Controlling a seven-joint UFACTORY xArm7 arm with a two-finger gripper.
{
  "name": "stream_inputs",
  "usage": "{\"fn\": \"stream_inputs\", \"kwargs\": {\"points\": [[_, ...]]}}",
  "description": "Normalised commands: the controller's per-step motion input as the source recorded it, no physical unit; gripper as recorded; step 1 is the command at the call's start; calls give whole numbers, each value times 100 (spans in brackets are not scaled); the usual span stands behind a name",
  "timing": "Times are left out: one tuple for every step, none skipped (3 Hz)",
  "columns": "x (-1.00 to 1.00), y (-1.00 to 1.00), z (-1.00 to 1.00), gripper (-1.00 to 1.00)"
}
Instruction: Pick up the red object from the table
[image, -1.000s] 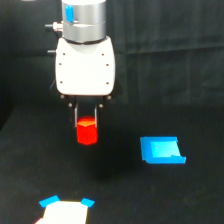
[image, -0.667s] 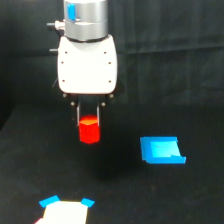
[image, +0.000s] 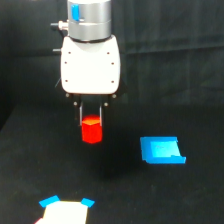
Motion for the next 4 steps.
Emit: {"fn": "stream_inputs", "kwargs": {"points": [[5,-5,-6,-84],[-17,4,-1,-91],[11,10,3,-97],[-13,-18,-21,-100]]}}
